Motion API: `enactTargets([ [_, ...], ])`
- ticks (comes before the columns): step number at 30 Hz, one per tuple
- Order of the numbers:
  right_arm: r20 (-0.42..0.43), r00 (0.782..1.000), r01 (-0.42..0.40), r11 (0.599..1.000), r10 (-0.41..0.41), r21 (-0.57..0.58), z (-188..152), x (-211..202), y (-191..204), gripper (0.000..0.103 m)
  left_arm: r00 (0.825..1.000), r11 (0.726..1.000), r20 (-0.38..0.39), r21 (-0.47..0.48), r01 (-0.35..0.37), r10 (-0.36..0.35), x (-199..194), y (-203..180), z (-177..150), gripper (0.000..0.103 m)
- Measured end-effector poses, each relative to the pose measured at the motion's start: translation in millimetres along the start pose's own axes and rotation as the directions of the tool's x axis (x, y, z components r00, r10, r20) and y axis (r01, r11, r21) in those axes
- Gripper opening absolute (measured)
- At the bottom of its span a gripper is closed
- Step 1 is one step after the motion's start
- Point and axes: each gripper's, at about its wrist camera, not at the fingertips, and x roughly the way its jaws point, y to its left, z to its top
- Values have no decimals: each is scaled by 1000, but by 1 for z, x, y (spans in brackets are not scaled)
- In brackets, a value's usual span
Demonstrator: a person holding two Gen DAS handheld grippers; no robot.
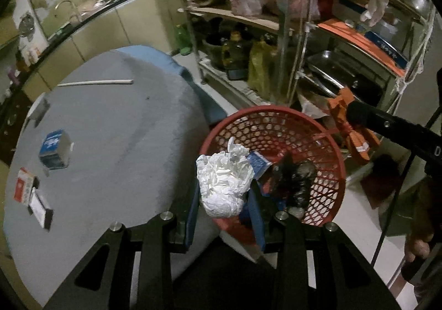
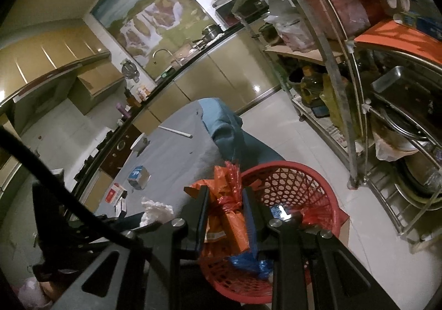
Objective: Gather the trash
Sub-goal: 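Release the orange bag into the basket with the right tool while the left tool drops the tissue in, then swing both tools back over the table toward the boxes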
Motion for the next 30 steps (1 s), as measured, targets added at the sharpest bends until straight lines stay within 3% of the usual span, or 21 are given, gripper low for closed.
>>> enactTargets([
  [5,3,1000,21,1000,-21,16,4,2,-8,27,998,998,13,20,58,-58,5,-11,9,38],
  [10,-13,999,51,995,-50,80,10,8,-22,28,998,998,42,50,49,-51,2,-15,9,63],
  [16,-3,999,52,997,-52,62,11,4,-20,28,998,1000,55,2,29,-29,-8,4,4,64],
  [23,2,999,46,999,-46,13,12,2,-4,28,992,992,89,-104,-76,86,-36,54,-22,64],
  [30,-10,999,30,999,-30,-34,8,4,18,27,967,952,115,-234,-195,227,-68,104,-56,64],
])
